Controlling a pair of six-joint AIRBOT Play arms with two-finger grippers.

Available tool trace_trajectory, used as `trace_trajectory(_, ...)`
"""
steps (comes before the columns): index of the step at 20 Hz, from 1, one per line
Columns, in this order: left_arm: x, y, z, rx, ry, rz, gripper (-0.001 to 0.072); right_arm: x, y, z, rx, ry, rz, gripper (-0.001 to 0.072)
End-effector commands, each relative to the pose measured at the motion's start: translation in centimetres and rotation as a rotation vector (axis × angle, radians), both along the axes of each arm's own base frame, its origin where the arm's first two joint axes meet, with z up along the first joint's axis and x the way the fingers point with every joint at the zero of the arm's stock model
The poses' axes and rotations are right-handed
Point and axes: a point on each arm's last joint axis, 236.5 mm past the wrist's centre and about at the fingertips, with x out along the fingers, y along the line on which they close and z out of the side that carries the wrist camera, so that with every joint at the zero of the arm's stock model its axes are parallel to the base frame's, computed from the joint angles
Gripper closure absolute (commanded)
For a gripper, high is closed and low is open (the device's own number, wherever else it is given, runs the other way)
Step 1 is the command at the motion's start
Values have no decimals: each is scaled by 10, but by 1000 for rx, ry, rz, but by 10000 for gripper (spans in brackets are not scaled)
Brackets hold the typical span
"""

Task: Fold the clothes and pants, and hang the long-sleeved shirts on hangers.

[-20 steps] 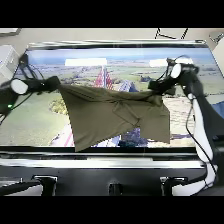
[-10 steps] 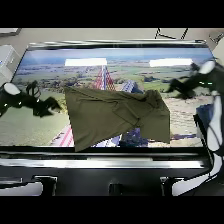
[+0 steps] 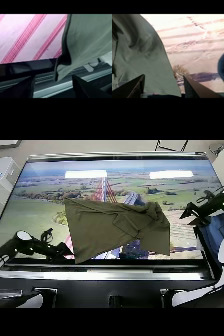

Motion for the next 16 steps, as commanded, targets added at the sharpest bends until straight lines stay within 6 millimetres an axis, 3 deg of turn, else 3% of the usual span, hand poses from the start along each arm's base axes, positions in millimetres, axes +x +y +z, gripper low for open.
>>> trace_trajectory(1, -6, -25, -9, -33, -16, 18, 232, 0, 10, 0, 6, -2, 44, 143)
trace_trajectory(3, -10, -32, -15, -26, 7, 8, 233, 5, 10, -1, -3, -19, 41, 143)
trace_trajectory(4, -12, -35, -18, -22, 19, -1, 296, 7, 10, -1, -1, -27, 39, 144)
trace_trajectory(5, -12, -37, -22, -12, 27, 7, 370, 9, 10, -1, -2, -35, 36, 146)
trace_trajectory(7, -3, -35, -27, 16, 2, 33, 618, 11, 9, -4, -4, -38, 34, 148)
trace_trajectory(8, -1, -35, -27, 20, -7, 36, 685, 11, 9, -8, -2, -33, 36, 148)
trace_trajectory(11, 5, -34, -23, 20, -28, 36, 686, 9, 11, -38, 17, 1, 29, 149)
trace_trajectory(14, 7, -35, -16, 17, -52, 33, 687, 17, 36, -62, 155, -16, 83, 160)
trace_trajectory(16, 6, -36, -10, 10, -63, 25, 686, 25, 38, -74, 170, -39, 83, 160)
